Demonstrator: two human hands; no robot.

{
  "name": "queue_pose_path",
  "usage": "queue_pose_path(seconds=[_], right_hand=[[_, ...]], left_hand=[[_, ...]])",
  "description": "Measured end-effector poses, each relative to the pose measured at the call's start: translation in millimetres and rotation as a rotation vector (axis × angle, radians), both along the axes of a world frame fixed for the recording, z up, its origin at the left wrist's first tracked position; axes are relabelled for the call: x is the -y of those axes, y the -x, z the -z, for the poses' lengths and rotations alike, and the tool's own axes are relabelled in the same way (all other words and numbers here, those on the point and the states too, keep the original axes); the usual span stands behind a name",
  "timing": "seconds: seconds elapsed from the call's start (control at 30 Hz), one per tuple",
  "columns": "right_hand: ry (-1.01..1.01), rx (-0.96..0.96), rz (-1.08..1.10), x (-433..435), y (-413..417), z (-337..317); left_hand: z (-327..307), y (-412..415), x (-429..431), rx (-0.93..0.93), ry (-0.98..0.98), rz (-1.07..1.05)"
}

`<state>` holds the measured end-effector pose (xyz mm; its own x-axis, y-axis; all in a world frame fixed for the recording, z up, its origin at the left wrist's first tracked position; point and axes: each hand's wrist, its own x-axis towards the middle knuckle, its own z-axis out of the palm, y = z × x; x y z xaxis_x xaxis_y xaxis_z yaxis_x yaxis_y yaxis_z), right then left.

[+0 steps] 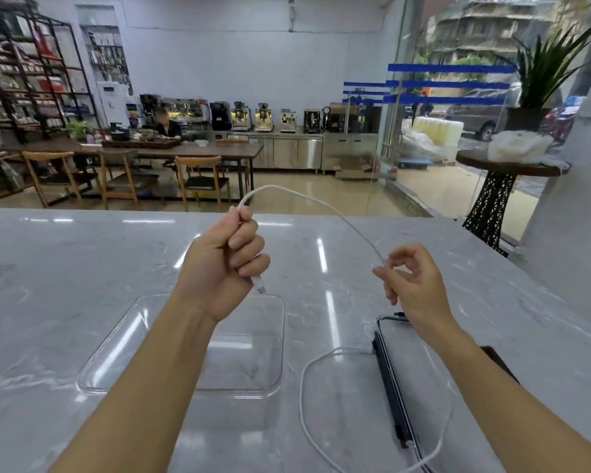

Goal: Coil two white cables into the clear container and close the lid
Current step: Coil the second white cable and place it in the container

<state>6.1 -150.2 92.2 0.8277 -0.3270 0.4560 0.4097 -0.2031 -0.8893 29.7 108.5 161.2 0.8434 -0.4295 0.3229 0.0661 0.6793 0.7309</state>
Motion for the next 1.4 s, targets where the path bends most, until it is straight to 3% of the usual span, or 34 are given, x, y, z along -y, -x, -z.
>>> queue_pose_path(seconds=[0.1, 0.2, 0.3, 0.4, 0.73, 0.8, 0.9, 0.97, 1.17, 1.4], right_hand=[[0.109, -0.017, 0.118, -17, -3, 2], [0.614, -0.008, 0.256, -33, -2, 1], [1.076, 0.150, 0.163, -57, 5, -5], [1.212, 0.325, -0.014, -82, 14, -17], [1.060, 0.393, -0.141, -128, 24, -50], [0.966, 0.346, -0.086, -129, 19, -52], [0.788, 0.232, -0.075, -131, 12, -53], [0.721, 0.187, -0.120, -133, 10, -52], [0.456, 0.012, -0.404, -131, 9, -56], [0.339, -0.027, -0.353, -134, 4, -50]], left_hand=[[1, -4, -13, -0.039, 0.036, -0.068], [6, -7, -22, -0.043, -0.057, -0.148], [12, -8, -28, -0.001, -0.253, -0.263], [17, -7, -31, 0.068, -0.474, -0.343], [31, 7, -40, 0.328, -0.899, -0.079], [34, 9, -42, 0.296, -0.829, 0.015], [38, 9, -45, 0.098, -0.489, 0.183], [40, 8, -46, 0.044, -0.395, 0.236], [39, 10, -48, 0.009, -0.278, 0.311], [32, 9, -49, 0.003, -0.349, 0.133]])
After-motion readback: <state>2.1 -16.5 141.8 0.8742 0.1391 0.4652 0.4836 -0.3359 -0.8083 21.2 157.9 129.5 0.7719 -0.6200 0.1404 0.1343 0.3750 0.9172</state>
